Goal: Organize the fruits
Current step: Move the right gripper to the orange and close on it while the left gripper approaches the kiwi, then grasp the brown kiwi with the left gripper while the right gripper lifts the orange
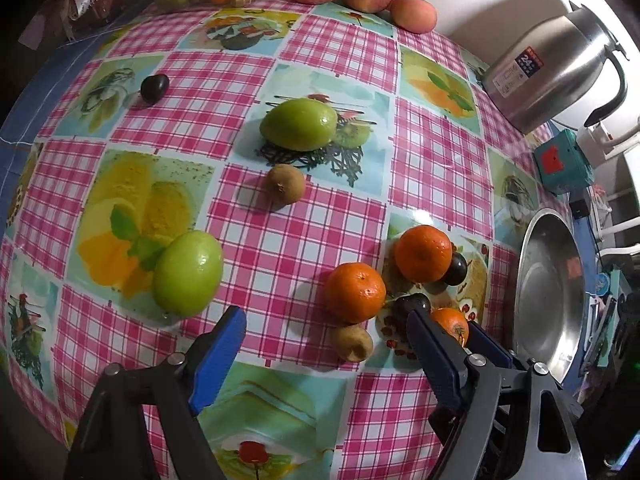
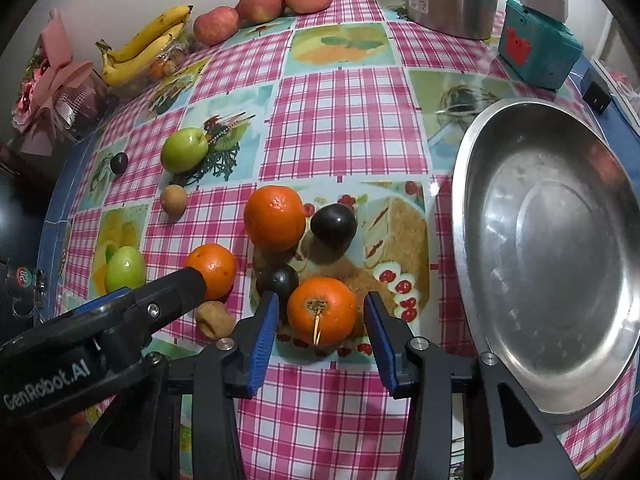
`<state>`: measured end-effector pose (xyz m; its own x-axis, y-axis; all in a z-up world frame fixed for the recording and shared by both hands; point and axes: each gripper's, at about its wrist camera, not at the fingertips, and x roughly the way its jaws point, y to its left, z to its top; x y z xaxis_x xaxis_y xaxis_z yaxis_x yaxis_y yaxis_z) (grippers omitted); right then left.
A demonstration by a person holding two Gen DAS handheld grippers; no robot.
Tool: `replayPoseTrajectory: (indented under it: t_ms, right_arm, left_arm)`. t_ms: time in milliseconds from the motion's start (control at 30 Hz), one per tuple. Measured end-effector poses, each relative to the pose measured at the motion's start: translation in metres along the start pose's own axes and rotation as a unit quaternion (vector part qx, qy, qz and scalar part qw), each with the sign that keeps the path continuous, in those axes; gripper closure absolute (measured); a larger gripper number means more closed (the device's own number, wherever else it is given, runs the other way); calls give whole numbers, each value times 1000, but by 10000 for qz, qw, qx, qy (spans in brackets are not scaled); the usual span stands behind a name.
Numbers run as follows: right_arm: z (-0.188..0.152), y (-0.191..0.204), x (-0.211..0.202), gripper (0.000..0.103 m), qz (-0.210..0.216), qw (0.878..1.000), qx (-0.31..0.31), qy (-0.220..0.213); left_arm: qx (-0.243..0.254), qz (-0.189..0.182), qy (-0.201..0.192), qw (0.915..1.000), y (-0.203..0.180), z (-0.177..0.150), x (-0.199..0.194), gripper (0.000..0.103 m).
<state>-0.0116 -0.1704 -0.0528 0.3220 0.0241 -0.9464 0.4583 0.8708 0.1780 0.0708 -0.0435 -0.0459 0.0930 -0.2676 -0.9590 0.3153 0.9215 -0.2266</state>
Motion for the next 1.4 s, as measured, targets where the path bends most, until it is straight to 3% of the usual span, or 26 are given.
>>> replayPoseTrajectory:
  t_ms: [833,1033,1300,1400]
  right_arm:
    - [2,-3,1,65,-19,10000,-31,-10]
    - [-3,-15,-5,65,-168,9997,144,49]
    - [-8,-23,-10,65,-270,9995,161,62]
    - [-9,-23,-11,65,-288,9995,138,64]
  left_arm:
    - [34,-59,77,9999,-4,0,5,21]
    - [145,-57,230,9996,-9,-2,12,36]
    - [251,-40,458,9986,-14,-8,26,71]
    - [239,-95,467,9986,-14,-8,25,76]
